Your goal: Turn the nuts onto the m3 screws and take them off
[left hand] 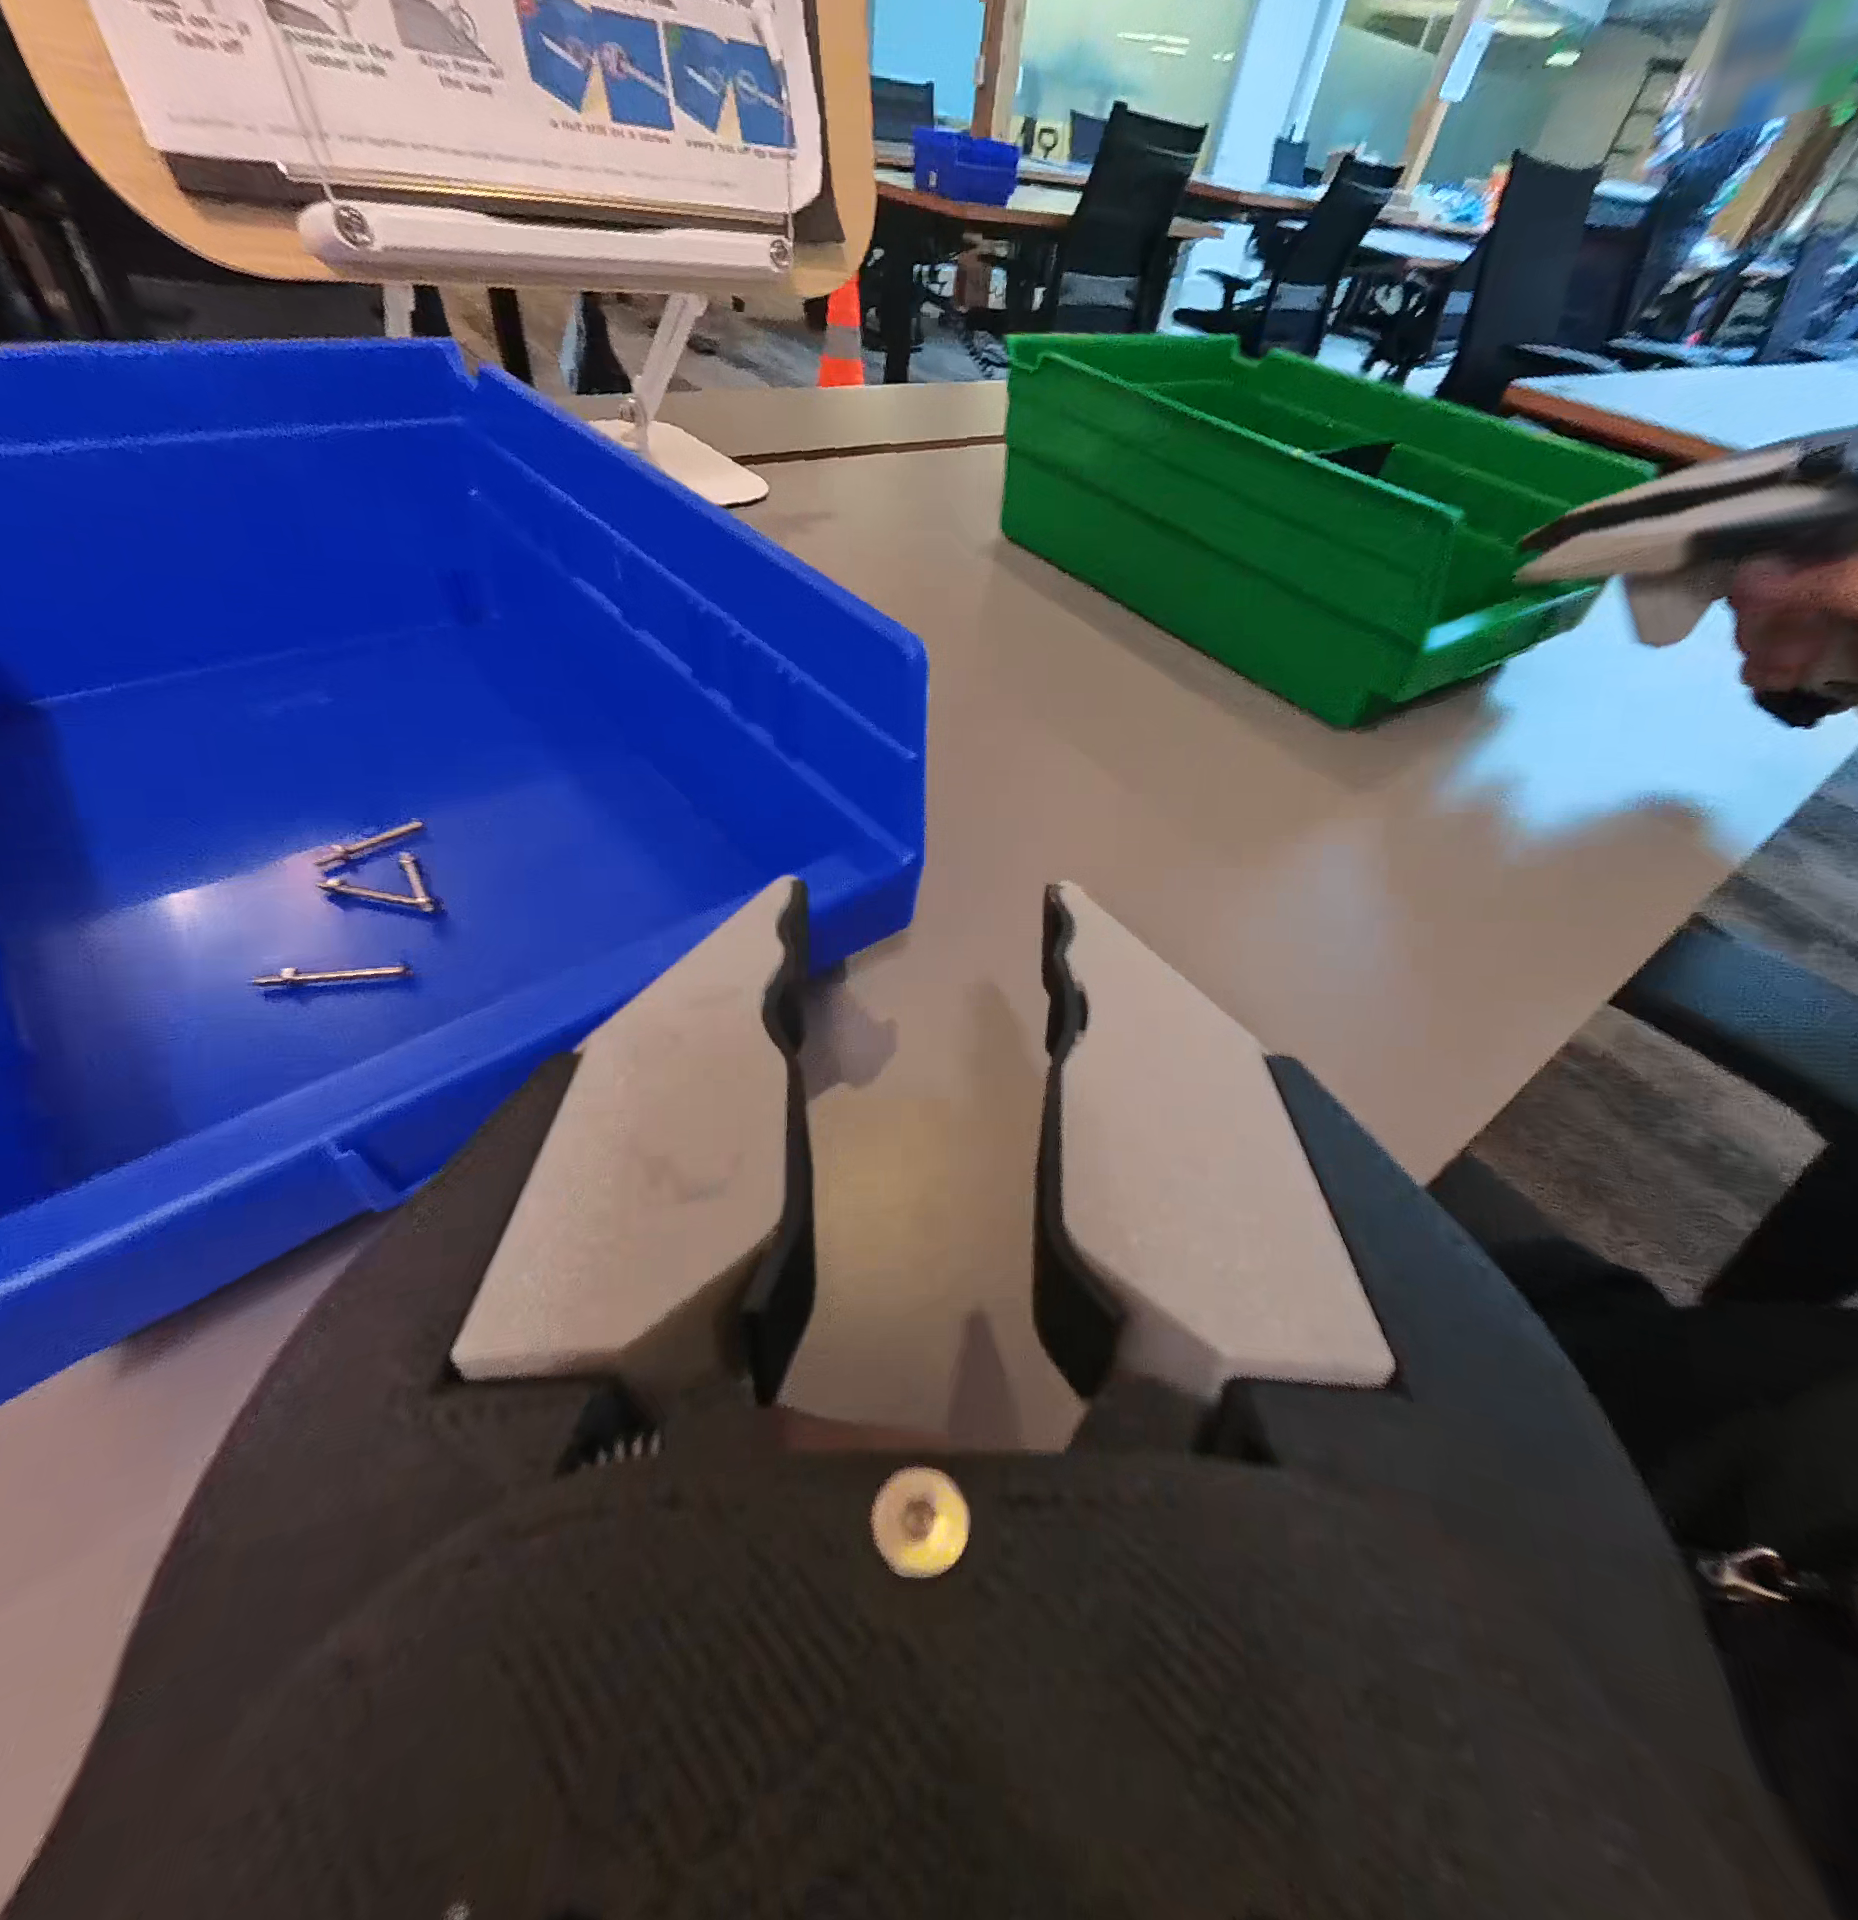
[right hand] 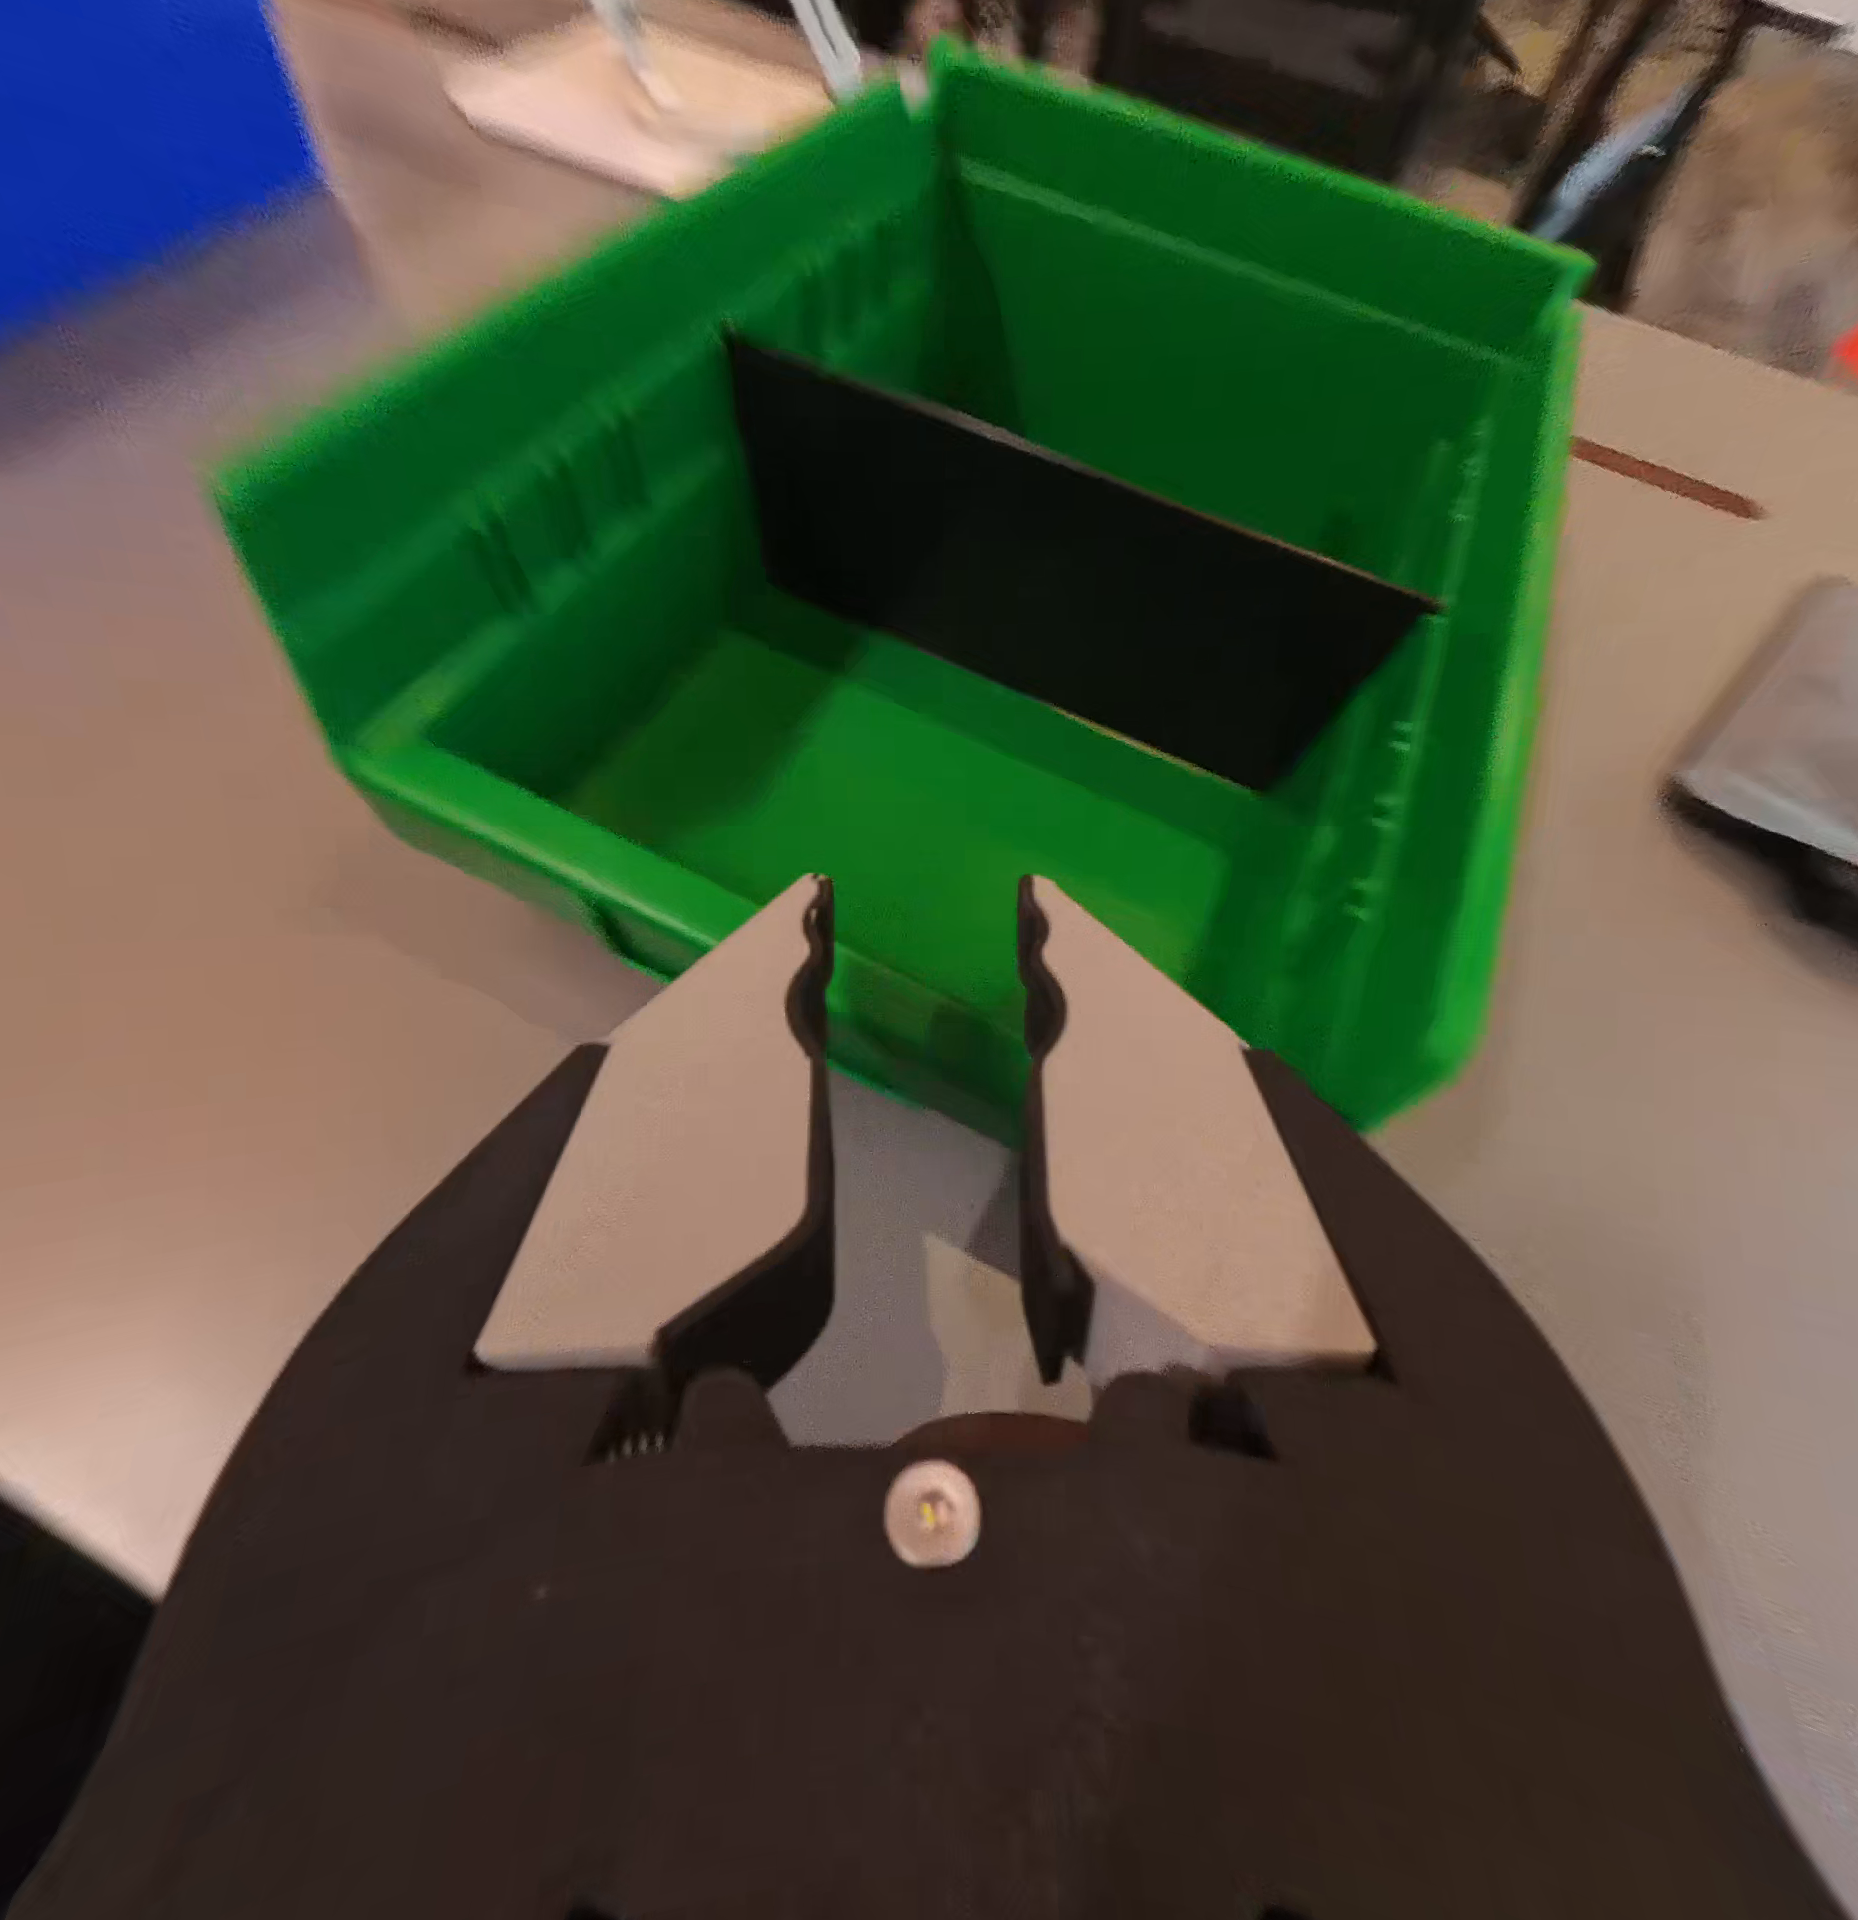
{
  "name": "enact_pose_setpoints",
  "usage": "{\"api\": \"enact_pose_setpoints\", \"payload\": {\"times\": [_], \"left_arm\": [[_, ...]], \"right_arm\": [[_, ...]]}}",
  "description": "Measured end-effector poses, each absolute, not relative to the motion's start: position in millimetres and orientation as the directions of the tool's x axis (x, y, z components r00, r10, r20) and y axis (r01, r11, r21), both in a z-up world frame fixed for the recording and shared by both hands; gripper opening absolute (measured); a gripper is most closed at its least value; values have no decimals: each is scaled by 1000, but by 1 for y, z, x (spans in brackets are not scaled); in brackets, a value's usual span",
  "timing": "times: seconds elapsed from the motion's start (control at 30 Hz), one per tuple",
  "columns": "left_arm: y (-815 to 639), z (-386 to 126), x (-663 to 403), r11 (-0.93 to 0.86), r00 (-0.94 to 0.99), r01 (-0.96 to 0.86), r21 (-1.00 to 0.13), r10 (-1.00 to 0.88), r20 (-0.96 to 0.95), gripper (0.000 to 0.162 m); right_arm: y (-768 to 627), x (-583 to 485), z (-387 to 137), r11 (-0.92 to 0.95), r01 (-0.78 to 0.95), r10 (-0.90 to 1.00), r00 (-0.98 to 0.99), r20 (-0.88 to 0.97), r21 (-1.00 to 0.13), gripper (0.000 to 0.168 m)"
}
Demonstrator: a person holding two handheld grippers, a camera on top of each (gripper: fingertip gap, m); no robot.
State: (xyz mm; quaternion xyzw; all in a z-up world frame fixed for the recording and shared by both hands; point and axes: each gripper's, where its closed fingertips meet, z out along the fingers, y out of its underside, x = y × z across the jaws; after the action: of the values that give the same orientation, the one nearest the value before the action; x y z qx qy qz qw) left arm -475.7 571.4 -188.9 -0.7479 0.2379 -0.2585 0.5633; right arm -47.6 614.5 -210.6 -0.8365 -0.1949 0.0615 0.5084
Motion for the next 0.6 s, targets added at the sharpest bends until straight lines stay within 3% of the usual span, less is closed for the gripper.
{"api": "enact_pose_setpoints", "payload": {"times": [0.1, 0.23, 0.53, 0.6], "left_arm": [[577, -189, -484, -223, 792, -112, -968, -609, 49, 48], [583, -198, -485, -236, 804, -151, -960, -594, 20, 50], [628, -220, -476, -318, 848, -224, -921, -530, -24, 62], [635, -220, -473, -328, 852, -194, -924, -523, 7, 58]], "right_arm": [[603, -85, -192, -318, 146, 525, 850, -46, -937, 41], [582, -129, -187, -252, 93, 657, 747, -100, -963, 47], [594, -171, -216, -240, 251, 668, 744, 28, -938, 55], [600, -175, -216, -228, 271, 655, 753, 59, -935, 57]]}}
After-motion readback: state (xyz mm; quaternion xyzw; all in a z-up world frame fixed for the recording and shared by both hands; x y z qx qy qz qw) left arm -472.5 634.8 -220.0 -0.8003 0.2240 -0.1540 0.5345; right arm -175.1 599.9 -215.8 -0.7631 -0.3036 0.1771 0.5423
